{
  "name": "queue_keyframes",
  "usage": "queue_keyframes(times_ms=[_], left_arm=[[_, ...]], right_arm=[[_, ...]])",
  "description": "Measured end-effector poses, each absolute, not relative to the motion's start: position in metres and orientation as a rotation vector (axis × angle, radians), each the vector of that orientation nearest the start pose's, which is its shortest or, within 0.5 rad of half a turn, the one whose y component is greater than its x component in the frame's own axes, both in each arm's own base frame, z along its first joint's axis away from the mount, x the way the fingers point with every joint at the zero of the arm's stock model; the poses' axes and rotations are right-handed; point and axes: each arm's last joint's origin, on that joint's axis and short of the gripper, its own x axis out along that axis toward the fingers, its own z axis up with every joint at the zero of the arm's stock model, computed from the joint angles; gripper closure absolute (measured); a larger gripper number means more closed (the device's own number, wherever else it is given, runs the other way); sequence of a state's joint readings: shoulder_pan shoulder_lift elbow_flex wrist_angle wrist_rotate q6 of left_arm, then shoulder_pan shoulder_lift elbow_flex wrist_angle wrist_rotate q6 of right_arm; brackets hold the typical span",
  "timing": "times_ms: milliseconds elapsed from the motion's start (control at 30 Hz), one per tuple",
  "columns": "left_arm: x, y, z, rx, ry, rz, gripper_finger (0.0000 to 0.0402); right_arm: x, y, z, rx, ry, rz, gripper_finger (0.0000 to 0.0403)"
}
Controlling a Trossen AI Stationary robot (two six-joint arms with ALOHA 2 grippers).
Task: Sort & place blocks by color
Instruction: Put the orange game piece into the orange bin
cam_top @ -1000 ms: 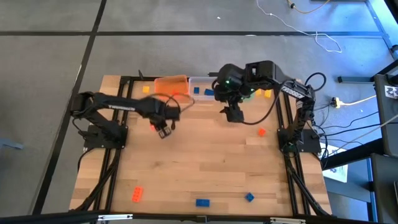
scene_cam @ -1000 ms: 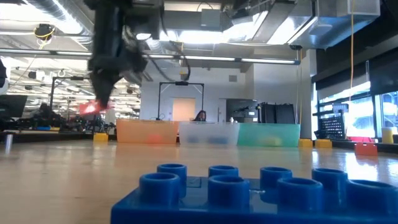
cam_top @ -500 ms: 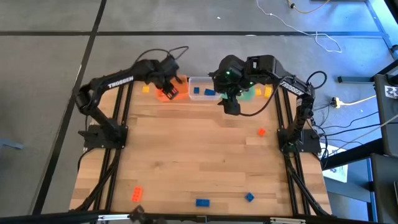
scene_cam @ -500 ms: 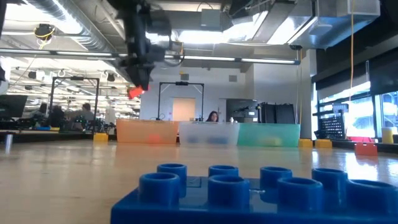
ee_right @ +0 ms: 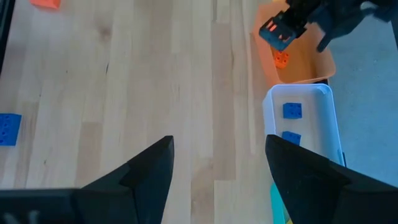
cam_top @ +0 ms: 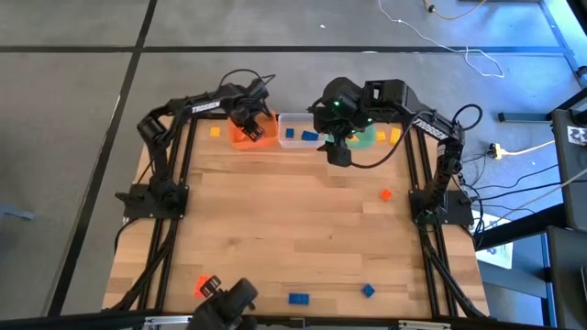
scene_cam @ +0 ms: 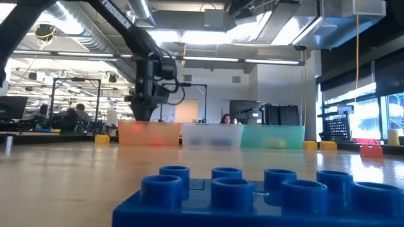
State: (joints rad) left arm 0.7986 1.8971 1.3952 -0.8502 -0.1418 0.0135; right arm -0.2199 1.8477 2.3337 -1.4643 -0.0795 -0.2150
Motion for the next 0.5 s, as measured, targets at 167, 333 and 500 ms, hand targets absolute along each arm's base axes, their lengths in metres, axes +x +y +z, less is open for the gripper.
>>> queue_keyframes(times_ms=[167,333,500], left_arm=[[0.258,0.27,0.177,-0.455,1.374,0.769,0.0268],[0.259,0.271,0.174,-0.451,1.367,0.77,0.0218],[0.259,0.271,0.183,-0.44,1.331,0.78,0.0208]], right_arm=[[0.327,-0.071,0.445,-0.052,0.974,-0.025,0.015],[0.327,-0.071,0.445,-0.051,0.974,-0.025,0.015],[0.327,-0.071,0.445,-0.045,0.974,-0.028,0.015]])
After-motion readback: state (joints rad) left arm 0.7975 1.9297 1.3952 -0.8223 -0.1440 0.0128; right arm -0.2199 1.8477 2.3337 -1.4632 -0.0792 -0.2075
